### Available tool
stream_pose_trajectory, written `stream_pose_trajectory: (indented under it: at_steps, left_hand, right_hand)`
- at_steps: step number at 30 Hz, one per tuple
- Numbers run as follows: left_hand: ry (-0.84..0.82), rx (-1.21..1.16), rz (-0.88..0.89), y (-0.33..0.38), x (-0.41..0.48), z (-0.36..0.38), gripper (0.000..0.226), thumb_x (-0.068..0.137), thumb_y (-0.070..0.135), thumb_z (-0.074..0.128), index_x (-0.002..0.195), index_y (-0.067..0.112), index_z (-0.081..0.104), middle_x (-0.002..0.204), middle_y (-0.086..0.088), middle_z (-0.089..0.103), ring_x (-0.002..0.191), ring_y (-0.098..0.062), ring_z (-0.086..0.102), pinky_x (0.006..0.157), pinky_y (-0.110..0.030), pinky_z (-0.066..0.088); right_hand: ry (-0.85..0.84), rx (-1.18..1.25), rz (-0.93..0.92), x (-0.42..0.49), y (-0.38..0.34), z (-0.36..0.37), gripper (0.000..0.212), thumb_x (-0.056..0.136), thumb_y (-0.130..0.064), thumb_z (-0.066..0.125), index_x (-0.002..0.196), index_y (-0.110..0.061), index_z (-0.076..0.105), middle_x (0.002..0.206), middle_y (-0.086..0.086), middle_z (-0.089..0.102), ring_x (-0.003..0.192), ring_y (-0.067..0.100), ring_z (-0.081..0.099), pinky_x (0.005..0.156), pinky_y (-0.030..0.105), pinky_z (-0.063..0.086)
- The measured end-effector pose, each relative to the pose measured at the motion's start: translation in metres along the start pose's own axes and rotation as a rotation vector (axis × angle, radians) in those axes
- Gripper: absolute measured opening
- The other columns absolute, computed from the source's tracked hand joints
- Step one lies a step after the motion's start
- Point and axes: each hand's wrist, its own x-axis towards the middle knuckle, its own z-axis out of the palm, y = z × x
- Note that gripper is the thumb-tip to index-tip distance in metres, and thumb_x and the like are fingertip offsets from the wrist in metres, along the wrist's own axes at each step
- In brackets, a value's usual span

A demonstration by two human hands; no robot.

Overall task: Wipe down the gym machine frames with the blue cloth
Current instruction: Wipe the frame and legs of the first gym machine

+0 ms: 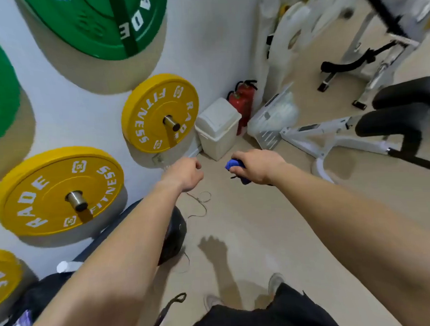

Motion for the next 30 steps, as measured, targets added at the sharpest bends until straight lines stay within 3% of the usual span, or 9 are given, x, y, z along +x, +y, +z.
stream_pose_trajectory:
  at_steps: [6, 11, 15, 18, 22, 25, 30]
  left_hand:
    - [-0.059, 0.046, 0.116, 0.121, 0.026, 0.020, 0.036, 0.092, 0.032, 0.052, 0.126, 0.021, 0.059, 0.125, -0.004, 0.063, 0.111, -0.025, 0.059, 0.091, -0.034, 0.049]
    - [-0.069, 0.089, 0.199, 0.232, 0.047, 0.048, 0.035, 0.094, 0.031, 0.052, 0.125, 0.019, 0.060, 0.123, -0.005, 0.064, 0.111, -0.024, 0.059, 0.094, -0.035, 0.049]
    - [-0.074, 0.126, 0.269, 0.316, 0.068, 0.070, 0.036, 0.094, 0.031, 0.051, 0.127, 0.018, 0.059, 0.126, -0.003, 0.061, 0.114, -0.023, 0.057, 0.091, -0.031, 0.045]
    - [-0.106, 0.166, 0.314, 0.366, 0.089, 0.082, 0.035, 0.092, 0.032, 0.051, 0.123, 0.020, 0.060, 0.124, -0.003, 0.062, 0.111, -0.023, 0.058, 0.094, -0.035, 0.048]
    - [-0.131, 0.215, 0.400, 0.425, 0.125, 0.091, 0.035, 0.092, 0.031, 0.053, 0.124, 0.019, 0.060, 0.125, -0.004, 0.060, 0.113, -0.024, 0.057, 0.095, -0.038, 0.048]
    - [-0.139, 0.256, 0.463, 0.461, 0.160, 0.096, 0.035, 0.092, 0.031, 0.053, 0.124, 0.018, 0.060, 0.125, -0.004, 0.061, 0.113, -0.024, 0.057, 0.093, -0.036, 0.048]
    - [-0.194, 0.247, 0.493, 0.507, 0.234, 0.103, 0.036, 0.094, 0.033, 0.052, 0.127, 0.021, 0.058, 0.126, -0.001, 0.060, 0.108, -0.022, 0.058, 0.092, -0.037, 0.048]
  right_hand:
    - [0.046, 0.035, 0.130, -0.059, 0.116, -0.005, 0.035, 0.098, -0.058, 0.040, 0.117, -0.032, 0.053, 0.099, -0.001, 0.061, 0.086, 0.025, 0.058, 0.065, 0.034, 0.043]
    - [0.035, 0.084, 0.220, -0.109, 0.225, -0.010, 0.033, 0.097, -0.060, 0.038, 0.112, -0.034, 0.052, 0.097, -0.005, 0.065, 0.085, 0.021, 0.061, 0.073, 0.038, 0.054]
    - [0.051, 0.103, 0.313, -0.147, 0.311, -0.019, 0.029, 0.098, -0.057, 0.038, 0.109, -0.033, 0.053, 0.089, -0.007, 0.063, 0.078, 0.016, 0.057, 0.066, 0.034, 0.050]
    - [0.044, 0.123, 0.395, -0.170, 0.364, -0.023, 0.029, 0.099, -0.055, 0.039, 0.110, -0.031, 0.052, 0.089, -0.004, 0.059, 0.077, 0.019, 0.056, 0.064, 0.034, 0.046]
    - [0.067, 0.158, 0.484, -0.180, 0.426, -0.026, 0.031, 0.098, -0.056, 0.039, 0.109, -0.030, 0.052, 0.094, -0.002, 0.064, 0.081, 0.021, 0.060, 0.065, 0.035, 0.050]
    - [0.064, 0.190, 0.535, -0.176, 0.466, -0.027, 0.029, 0.099, -0.055, 0.039, 0.107, -0.030, 0.051, 0.084, -0.006, 0.063, 0.076, 0.016, 0.058, 0.062, 0.035, 0.048]
    - [0.050, 0.208, 0.578, -0.146, 0.526, -0.034, 0.025, 0.099, -0.056, 0.040, 0.104, -0.033, 0.047, 0.093, -0.002, 0.062, 0.082, 0.019, 0.060, 0.075, 0.043, 0.056]
